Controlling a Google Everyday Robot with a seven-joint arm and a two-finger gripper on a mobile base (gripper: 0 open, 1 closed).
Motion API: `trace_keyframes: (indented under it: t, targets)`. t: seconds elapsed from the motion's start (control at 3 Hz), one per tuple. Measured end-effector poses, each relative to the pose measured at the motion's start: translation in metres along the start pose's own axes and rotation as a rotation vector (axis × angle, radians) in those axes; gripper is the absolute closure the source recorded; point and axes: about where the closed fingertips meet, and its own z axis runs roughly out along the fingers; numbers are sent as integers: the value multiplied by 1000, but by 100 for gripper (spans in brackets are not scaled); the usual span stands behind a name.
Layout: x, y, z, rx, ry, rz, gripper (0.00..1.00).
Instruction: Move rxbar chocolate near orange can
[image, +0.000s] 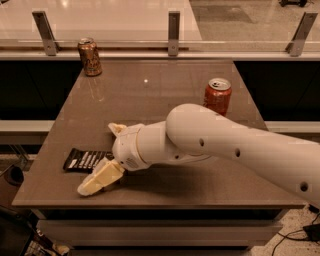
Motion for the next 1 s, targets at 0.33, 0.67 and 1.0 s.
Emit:
trace_keyframes:
  t: [0.33, 0.67, 1.0]
  targets:
    - [4, 12, 14, -10, 10, 15, 17]
    - [2, 12, 12, -10, 10, 15, 41]
    - [-2, 12, 10, -10, 10, 15, 64]
